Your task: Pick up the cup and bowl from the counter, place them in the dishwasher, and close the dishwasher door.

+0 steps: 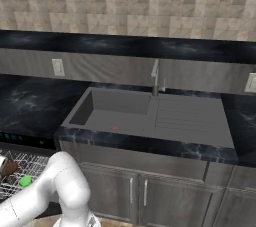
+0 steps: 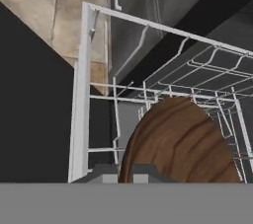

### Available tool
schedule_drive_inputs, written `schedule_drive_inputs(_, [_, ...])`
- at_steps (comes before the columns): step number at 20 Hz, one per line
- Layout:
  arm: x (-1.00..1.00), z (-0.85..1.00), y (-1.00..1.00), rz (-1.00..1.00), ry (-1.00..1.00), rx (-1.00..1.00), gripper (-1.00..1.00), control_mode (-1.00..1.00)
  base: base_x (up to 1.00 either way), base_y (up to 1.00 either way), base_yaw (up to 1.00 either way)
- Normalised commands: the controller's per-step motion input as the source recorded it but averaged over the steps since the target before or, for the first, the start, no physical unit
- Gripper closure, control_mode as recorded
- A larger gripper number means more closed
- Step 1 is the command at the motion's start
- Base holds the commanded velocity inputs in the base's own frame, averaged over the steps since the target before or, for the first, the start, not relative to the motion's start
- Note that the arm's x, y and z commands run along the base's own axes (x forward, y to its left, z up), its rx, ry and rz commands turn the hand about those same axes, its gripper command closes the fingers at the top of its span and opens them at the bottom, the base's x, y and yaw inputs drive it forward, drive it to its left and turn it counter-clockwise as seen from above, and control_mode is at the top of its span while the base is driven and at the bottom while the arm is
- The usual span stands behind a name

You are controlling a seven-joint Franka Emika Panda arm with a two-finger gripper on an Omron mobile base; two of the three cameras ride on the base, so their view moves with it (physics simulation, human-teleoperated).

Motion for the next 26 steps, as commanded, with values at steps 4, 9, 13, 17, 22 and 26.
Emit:
schedule_drive_inputs(4, [0.00,-0.42,0.26,0.00,-0.01,-0.24,1.00,-1.00,0.00,0.00,0.00])
schedule_drive_inputs(9, [0.01,-0.53,0.21,0.00,-0.01,-0.25,1.00,-1.00,0.00,0.00,0.00])
schedule_drive_inputs(13, [0.01,-0.73,0.21,0.00,0.00,-0.22,1.00,-1.00,0.00,0.00,0.00])
schedule_drive_inputs(17, [0.00,-0.73,0.21,0.00,0.00,-0.18,1.00,-1.00,0.00,0.00,0.00])
schedule_drive_inputs(22, [0.00,-0.64,0.20,0.00,-0.01,-0.18,-1.00,-1.00,0.00,0.00,0.00])
schedule_drive_inputs(26, [-0.01,-0.60,0.10,0.00,-0.02,-0.17,-1.00,-1.00,0.00,0.00,0.00])
